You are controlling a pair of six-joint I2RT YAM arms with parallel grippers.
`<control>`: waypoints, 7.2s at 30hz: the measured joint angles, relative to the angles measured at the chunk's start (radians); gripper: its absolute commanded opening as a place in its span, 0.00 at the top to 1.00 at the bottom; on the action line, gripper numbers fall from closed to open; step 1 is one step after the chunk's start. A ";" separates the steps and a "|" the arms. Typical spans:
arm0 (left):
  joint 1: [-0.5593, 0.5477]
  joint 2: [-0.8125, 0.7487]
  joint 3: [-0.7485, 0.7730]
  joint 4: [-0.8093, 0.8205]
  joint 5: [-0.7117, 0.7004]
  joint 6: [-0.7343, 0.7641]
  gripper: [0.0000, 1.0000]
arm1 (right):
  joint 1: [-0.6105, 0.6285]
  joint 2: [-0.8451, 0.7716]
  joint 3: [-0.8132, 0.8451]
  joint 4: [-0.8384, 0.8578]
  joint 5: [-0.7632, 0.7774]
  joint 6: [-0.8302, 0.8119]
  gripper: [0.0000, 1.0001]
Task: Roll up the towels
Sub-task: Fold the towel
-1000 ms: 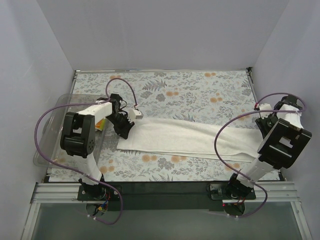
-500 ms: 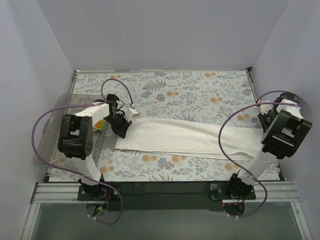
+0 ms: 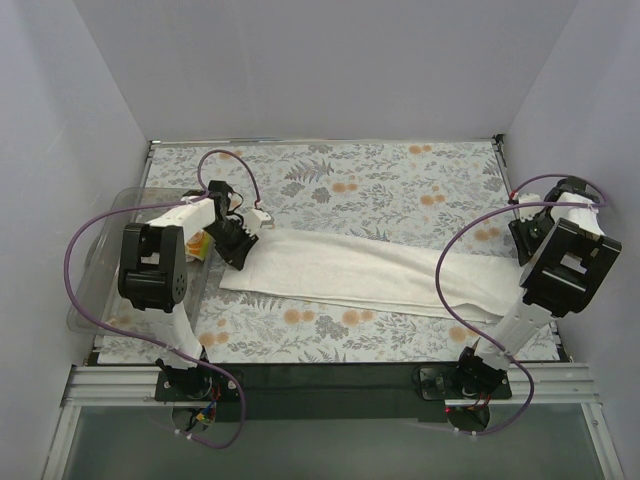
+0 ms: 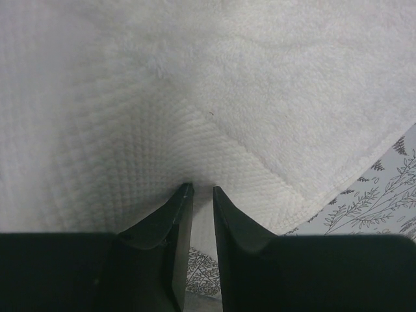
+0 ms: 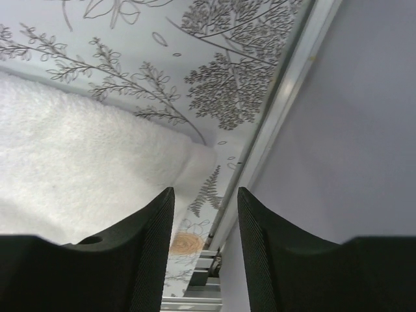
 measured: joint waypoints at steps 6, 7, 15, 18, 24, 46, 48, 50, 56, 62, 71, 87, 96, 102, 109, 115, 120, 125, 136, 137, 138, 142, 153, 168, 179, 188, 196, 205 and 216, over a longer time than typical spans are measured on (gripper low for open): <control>-0.006 0.000 0.006 0.007 0.000 -0.004 0.79 | -0.005 0.000 -0.002 -0.078 -0.053 0.045 0.62; -0.006 0.000 0.006 0.008 -0.001 -0.004 0.78 | -0.005 0.000 -0.004 -0.084 -0.059 0.053 0.62; -0.007 0.000 0.006 0.027 -0.006 -0.004 0.77 | -0.022 0.020 -0.007 -0.105 -0.068 0.121 0.63; -0.007 -0.008 0.005 0.031 -0.013 -0.002 0.76 | -0.032 0.029 -0.009 -0.106 -0.067 0.132 0.60; -0.006 -0.073 -0.002 0.056 -0.021 0.000 0.70 | -0.059 0.029 -0.019 -0.109 -0.067 0.141 0.58; -0.007 -0.051 -0.079 0.158 -0.034 0.004 0.97 | -0.071 0.041 -0.013 -0.127 -0.117 0.196 0.99; -0.007 -0.050 -0.080 0.162 -0.042 0.004 1.00 | -0.071 0.041 0.004 -0.130 -0.104 0.188 0.99; -0.006 -0.047 -0.080 0.163 -0.044 0.003 1.00 | -0.071 0.041 0.023 -0.132 -0.092 0.179 0.99; -0.006 -0.042 -0.074 0.157 -0.044 0.000 1.00 | -0.071 0.043 0.072 -0.143 -0.080 0.170 0.99; -0.005 -0.039 -0.069 0.153 -0.044 -0.003 1.00 | -0.071 0.078 0.096 -0.155 -0.077 0.170 0.99; -0.002 -0.034 -0.053 0.131 -0.028 -0.003 0.88 | -0.069 0.146 0.135 -0.150 -0.074 0.174 0.76; 0.013 -0.023 0.246 0.018 0.154 -0.004 0.67 | 0.008 0.079 0.169 -0.127 -0.035 0.150 0.58; 0.003 0.107 0.259 0.058 0.146 0.023 0.69 | 0.124 0.011 0.120 -0.110 -0.029 0.143 0.74; -0.005 0.116 0.176 0.137 0.067 0.001 0.88 | 0.137 0.019 0.006 -0.093 -0.021 0.140 0.85; -0.011 0.144 0.183 0.212 -0.009 -0.066 0.93 | 0.147 0.130 0.023 -0.057 0.017 0.164 0.84; -0.014 0.209 0.288 0.227 -0.028 -0.067 0.73 | 0.180 0.215 0.166 -0.079 0.025 0.199 0.73; -0.010 0.209 0.353 0.184 0.061 -0.031 0.64 | 0.188 0.171 0.172 -0.079 -0.069 0.148 0.66; -0.020 0.127 0.357 0.139 0.161 -0.022 0.64 | 0.211 -0.066 0.109 -0.106 -0.178 0.058 0.74; -0.028 0.086 0.234 0.042 0.227 -0.061 0.66 | 0.583 -0.316 -0.254 -0.101 -0.207 -0.016 0.77; -0.028 0.098 0.227 0.035 0.221 -0.070 0.66 | 0.620 -0.316 -0.281 -0.093 -0.200 -0.013 0.76; -0.028 0.109 0.221 0.034 0.214 -0.079 0.66 | 0.655 -0.318 -0.306 -0.077 -0.193 -0.010 0.75; -0.028 0.133 0.203 0.029 0.180 -0.114 0.66 | 0.768 -0.320 -0.379 -0.014 -0.156 0.005 0.73; -0.028 0.142 0.183 0.056 0.150 -0.164 0.65 | 0.954 -0.362 -0.525 0.146 -0.049 0.045 0.72; -0.028 0.142 0.177 0.067 0.147 -0.175 0.65 | 0.991 -0.360 -0.546 0.242 0.058 0.054 0.94; -0.028 0.137 0.167 0.078 0.145 -0.175 0.66 | 0.992 -0.432 -0.542 0.187 0.043 0.047 0.99; -0.028 0.127 0.151 0.097 0.143 -0.175 0.66 | 0.994 -0.459 -0.542 0.101 -0.050 0.044 0.99; -0.028 0.127 0.151 0.097 0.143 -0.178 0.66 | 0.997 -0.360 -0.555 0.127 -0.058 0.054 0.91; -0.028 0.127 0.162 0.077 0.153 -0.167 0.65 | 0.989 -0.356 -0.537 0.093 -0.079 0.084 0.56; -0.029 0.021 0.149 0.054 0.178 -0.081 0.68 | 0.692 -0.431 -0.380 -0.021 -0.159 0.103 0.69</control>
